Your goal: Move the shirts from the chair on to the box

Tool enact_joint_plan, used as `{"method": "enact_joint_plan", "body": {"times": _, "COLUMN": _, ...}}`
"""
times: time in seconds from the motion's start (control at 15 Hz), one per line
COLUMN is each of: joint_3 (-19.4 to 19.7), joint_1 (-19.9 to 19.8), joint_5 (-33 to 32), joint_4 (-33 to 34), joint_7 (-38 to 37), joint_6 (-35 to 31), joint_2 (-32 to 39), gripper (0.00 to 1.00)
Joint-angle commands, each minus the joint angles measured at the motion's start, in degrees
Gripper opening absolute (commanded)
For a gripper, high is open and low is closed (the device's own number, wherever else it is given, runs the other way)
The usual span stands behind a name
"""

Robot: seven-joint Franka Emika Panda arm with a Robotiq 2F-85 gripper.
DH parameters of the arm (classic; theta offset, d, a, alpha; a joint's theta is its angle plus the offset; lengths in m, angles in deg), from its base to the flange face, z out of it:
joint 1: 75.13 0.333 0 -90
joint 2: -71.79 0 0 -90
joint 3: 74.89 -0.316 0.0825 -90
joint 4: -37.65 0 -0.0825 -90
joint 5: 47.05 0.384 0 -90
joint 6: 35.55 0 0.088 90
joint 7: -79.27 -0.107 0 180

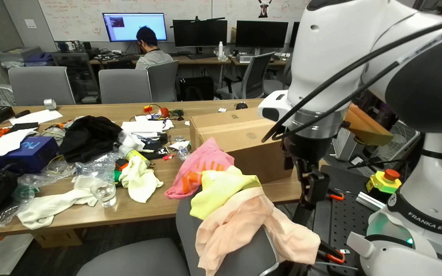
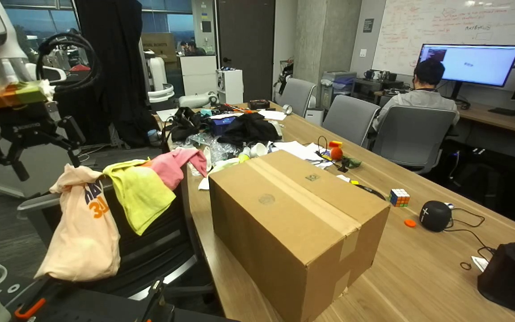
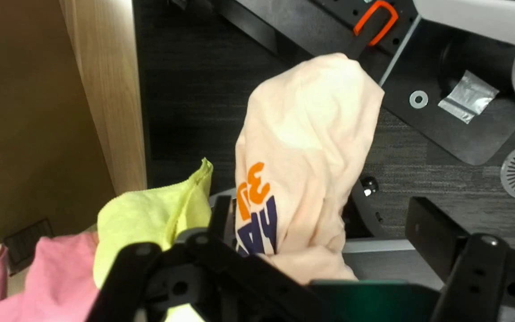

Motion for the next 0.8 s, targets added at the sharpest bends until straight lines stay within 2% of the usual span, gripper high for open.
{"method": "enact_joint_plan", "body": {"times": 0.0, "joint_3": -3.8, "joint_1": -0.1, "joint_5": -2.0, "joint_4": 2.7, "joint_7": -6.7, "joint_6": -7.3, "joint_2": 6.3, "gripper": 1.0}}
{"method": "enact_joint_plan", "body": {"times": 0.27, "joint_3": -7.3, "joint_1": -1.4, "joint_5": -5.5, "joint_4": 4.0, "joint_7": -15.8, "joint_6": -14.2, "joint_2": 10.0, "gripper": 1.0}}
{"method": "enact_joint_plan", "body": {"times": 0.73, "joint_3": -10.0, "joint_1": -4.0, "joint_5": -14.3, "joint_4": 5.1, "joint_7": -27.7, "joint_6": -18.0, "joint_2": 14.8, "gripper": 1.0}}
